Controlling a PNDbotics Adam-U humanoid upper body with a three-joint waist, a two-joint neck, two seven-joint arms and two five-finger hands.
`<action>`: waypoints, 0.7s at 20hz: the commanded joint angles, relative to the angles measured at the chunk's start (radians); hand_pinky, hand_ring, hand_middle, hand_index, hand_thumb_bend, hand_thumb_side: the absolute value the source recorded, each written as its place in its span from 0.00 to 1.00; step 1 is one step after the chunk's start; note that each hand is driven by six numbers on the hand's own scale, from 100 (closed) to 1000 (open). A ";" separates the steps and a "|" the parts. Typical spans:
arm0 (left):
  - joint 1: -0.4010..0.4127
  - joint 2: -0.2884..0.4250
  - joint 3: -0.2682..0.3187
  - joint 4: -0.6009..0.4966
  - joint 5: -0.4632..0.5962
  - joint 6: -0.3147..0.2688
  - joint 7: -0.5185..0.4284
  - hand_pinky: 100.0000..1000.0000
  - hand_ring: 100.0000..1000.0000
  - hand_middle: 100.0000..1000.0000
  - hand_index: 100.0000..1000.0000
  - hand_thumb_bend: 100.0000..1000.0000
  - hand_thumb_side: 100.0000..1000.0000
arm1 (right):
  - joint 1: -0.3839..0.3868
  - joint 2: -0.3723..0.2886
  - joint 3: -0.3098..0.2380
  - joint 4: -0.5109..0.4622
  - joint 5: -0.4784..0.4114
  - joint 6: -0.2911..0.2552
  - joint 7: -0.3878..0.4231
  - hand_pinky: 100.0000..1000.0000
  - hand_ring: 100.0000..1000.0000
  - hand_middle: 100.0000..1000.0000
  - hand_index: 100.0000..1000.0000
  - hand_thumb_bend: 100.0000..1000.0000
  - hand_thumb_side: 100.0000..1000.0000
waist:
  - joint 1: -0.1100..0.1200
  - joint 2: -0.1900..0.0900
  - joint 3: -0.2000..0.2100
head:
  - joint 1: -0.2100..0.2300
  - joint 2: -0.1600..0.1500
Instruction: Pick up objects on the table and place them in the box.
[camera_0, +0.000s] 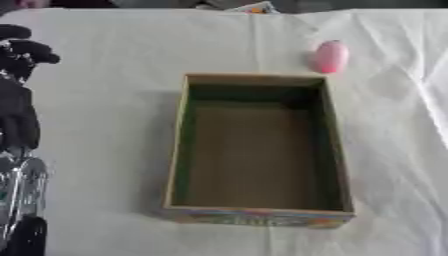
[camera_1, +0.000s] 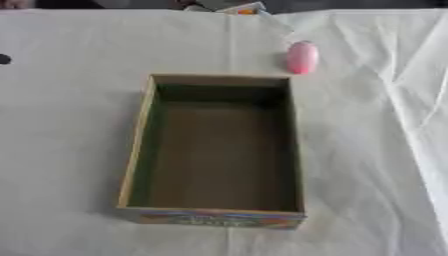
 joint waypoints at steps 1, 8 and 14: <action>-0.005 0.011 -0.001 -0.021 0.000 0.000 -0.004 0.47 0.46 0.49 0.83 0.00 0.97 | -0.017 -0.123 -0.002 -0.020 0.040 -0.007 -0.025 0.54 0.71 0.66 0.81 0.31 1.00 | -0.006 -0.023 0.007 | -0.004 0.006; -0.004 0.018 -0.007 -0.021 0.002 0.000 -0.009 0.47 0.46 0.49 0.83 0.00 0.96 | -0.066 -0.286 0.027 -0.020 0.144 0.057 -0.034 0.56 0.75 0.71 0.83 0.38 1.00 | -0.011 -0.032 0.026 | -0.016 -0.008; -0.004 0.021 -0.011 -0.021 0.005 0.004 -0.013 0.47 0.46 0.49 0.83 0.00 0.96 | -0.129 -0.364 0.074 0.035 0.232 0.131 -0.012 0.58 0.77 0.74 0.85 0.45 1.00 | -0.015 -0.040 0.045 | -0.043 -0.010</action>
